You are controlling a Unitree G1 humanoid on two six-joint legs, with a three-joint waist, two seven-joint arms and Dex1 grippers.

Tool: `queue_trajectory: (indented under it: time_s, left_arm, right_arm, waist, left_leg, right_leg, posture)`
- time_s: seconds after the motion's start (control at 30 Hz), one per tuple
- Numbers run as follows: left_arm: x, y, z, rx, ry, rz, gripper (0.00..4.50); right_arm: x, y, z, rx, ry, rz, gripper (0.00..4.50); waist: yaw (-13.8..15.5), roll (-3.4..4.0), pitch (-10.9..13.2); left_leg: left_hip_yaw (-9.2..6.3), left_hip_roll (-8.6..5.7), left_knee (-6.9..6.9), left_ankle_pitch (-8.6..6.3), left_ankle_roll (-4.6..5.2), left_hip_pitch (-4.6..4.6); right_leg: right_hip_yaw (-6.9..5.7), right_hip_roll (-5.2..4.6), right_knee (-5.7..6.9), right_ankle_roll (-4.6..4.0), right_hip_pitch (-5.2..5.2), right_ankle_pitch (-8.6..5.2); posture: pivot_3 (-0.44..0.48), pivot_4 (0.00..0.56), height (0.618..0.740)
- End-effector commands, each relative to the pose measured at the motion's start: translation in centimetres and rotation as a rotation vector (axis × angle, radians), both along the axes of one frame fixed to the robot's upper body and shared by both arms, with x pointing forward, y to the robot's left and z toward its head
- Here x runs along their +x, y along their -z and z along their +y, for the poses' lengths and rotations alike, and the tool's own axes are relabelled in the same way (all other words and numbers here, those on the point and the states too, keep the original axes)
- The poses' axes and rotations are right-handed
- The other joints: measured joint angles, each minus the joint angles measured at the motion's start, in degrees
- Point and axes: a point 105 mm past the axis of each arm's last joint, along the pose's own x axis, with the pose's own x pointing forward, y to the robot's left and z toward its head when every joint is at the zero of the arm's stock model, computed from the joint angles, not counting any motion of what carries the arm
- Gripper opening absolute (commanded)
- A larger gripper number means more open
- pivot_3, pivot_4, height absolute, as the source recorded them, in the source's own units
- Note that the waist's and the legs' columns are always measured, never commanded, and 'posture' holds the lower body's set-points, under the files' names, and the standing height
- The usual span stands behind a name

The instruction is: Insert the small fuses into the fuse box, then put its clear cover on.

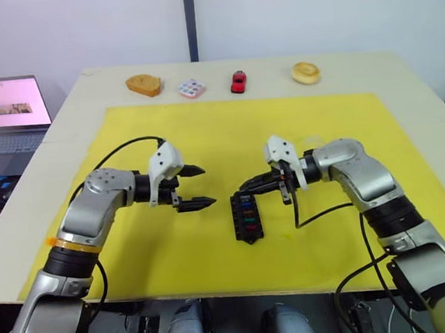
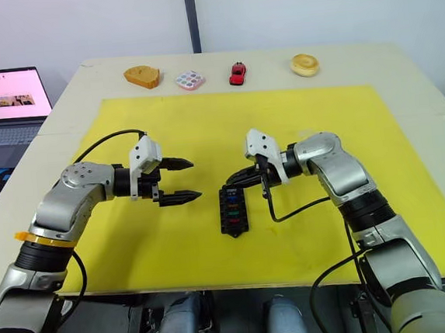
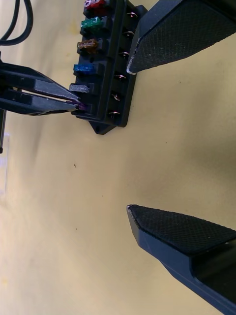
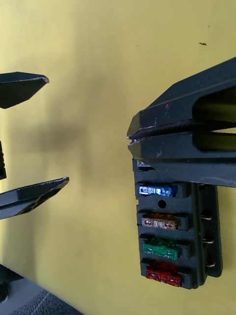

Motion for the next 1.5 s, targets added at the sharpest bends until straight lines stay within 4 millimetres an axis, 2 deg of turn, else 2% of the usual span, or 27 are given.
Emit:
queue_trajectory:
  time_s: [0.03,0.37,0.5,0.57,0.7,0.8,0.93,1.0,1.07,1.13,1.27,1.37,1.43,1.5]
  left_arm:
    - [0.0,-1.0,-0.1,-0.002,0.004,-0.057,4.50]
    - [0.0,-1.0,-0.1,-0.007,0.004,-0.059,4.50]
    - [-0.2,-1.6,0.4,-0.050,-0.028,-0.052,4.50]
    - [-0.4,-2.6,1.2,-0.122,-0.081,-0.033,4.50]
    - [-1.6,-3.7,2.2,-0.260,-0.205,-0.025,4.50]
    - [-3.1,-3.4,2.1,-0.350,-0.297,-0.014,4.50]
    - [-6.0,-2.5,1.5,-0.418,-0.397,-0.003,4.50]
    - [-7.6,-1.5,1.0,-0.406,-0.423,0.001,4.50]
    - [-9.3,-1.1,0.1,-0.465,-0.447,0.028,4.50]
    - [-10.5,-0.7,-1.1,-0.490,-0.485,0.043,4.50]
    - [-11.3,-0.3,-3.3,-0.451,-0.491,0.004,4.50]
    - [-11.2,0.4,-5.4,-0.404,-0.479,-0.036,4.50]
    - [-10.5,1.5,-6.2,-0.399,-0.557,-0.068,4.50]
    - [-10.2,1.9,-7.9,-0.406,-0.577,-0.114,4.50]
  right_arm:
    - [-0.2,1.1,-0.3,-0.032,0.012,0.034,0.09]
    - [-0.3,1.4,-0.5,-0.046,0.017,0.046,0.09]
    - [-0.1,-1.5,0.0,0.064,0.016,0.022,0.09]
    - [-0.3,-3.6,0.1,0.143,0.026,0.026,0.09]
    - [-0.4,-6.0,-0.9,0.231,0.092,0.017,0.09]
    - [-0.2,-6.9,-2.5,0.266,0.188,-0.025,0.85]
    - [-0.1,-8.0,-4.4,0.271,0.310,-0.099,2.76]
    - [-0.5,-8.5,-4.5,0.263,0.323,-0.103,3.50]
    - [-0.9,-8.8,-4.4,0.264,0.320,-0.095,4.33]
    - [-0.7,-8.7,-4.7,0.255,0.331,-0.092,4.43]
    - [0.3,-8.1,-5.2,0.219,0.357,-0.089,4.43]
    - [0.5,-7.2,-5.7,0.157,0.338,-0.080,4.43]
    - [0.3,-6.8,-5.4,0.134,0.323,-0.070,4.43]
    - [0.3,-6.8,-5.2,0.116,0.304,-0.068,4.43]
  waist:
    - [0.01,0.00,0.00]
    - [0.01,0.00,0.00]
    - [-0.02,0.00,0.00]
    - [-0.07,0.00,0.01]
    - [-0.11,0.01,0.01]
    - [0.12,0.01,0.01]
    - [0.31,-0.02,0.02]
    - [-0.04,-0.01,0.01]
    - [-0.21,0.03,-0.01]
    - [-0.20,0.03,-0.01]
    - [0.40,0.04,-0.01]
    - [0.65,0.09,-0.04]
    - [0.73,0.12,-0.06]
    - [0.79,0.12,-0.06]
  left_leg:
    - [0.00,0.00,0.00,0.00,0.00,0.00]
    - [0.00,0.00,0.00,0.00,0.00,0.00]
    - [-0.01,0.00,0.00,0.00,0.00,0.00]
    - [-0.05,0.00,0.00,0.00,0.00,0.00]
    - [-0.10,0.03,-0.02,0.00,0.00,-0.01]
    - [-0.14,0.02,-0.02,-0.01,0.01,0.00]
    - [-0.21,0.01,0.01,-0.02,0.03,0.01]
    - [-0.21,0.01,-0.01,-0.02,0.03,0.02]
    - [-0.21,0.02,-0.04,-0.02,0.02,0.04]
    - [-0.20,0.03,-0.05,-0.02,0.01,0.09]
    - [-0.26,0.00,-0.03,-0.20,0.27,0.12]
    - [-0.23,-0.06,0.00,-0.31,0.45,0.15]
    - [-0.19,-0.06,0.01,-0.31,0.45,0.14]
    - [-0.16,-0.04,0.00,-0.31,0.45,0.14]
  right_leg:
    - [0.00,0.00,0.00,0.00,0.00,0.00]
    - [0.00,0.00,0.00,0.00,0.01,0.00]
    - [0.00,0.00,0.00,0.00,0.01,0.00]
    - [0.01,0.00,0.00,0.00,0.00,0.00]
    - [0.02,-0.01,0.02,0.00,-0.03,0.00]
    - [0.02,-0.05,0.00,0.00,0.04,0.00]
    - [0.01,-0.06,-0.03,0.00,0.14,0.00]
    - [0.02,-0.06,-0.04,0.00,0.13,0.00]
    - [0.02,-0.05,-0.03,0.00,0.11,0.00]
    - [0.04,-0.06,-0.06,-0.01,0.17,0.00]
    - [0.03,-0.06,-0.10,-0.01,0.27,0.00]
    - [0.03,-0.07,-0.12,-0.03,0.33,0.00]
    - [0.03,-0.07,-0.20,-0.02,0.32,0.00]
    - [0.06,-0.07,-0.25,-0.02,0.31,0.00]
  posture:
    - [0.000,0.150,0.740]
    - [0.000,0.150,0.740]
    - [0.000,0.150,0.740]
    - [0.000,0.150,0.740]
    - [0.000,0.150,0.740]
    - [0.000,0.150,0.740]
    - [0.000,0.150,0.740]
    - [0.000,0.150,0.740]
    - [0.000,0.150,0.740]
    - [0.000,0.150,0.740]
    - [0.000,0.150,0.740]
    - [0.000,0.150,0.740]
    - [0.000,0.150,0.740]
    - [0.000,0.150,0.740]
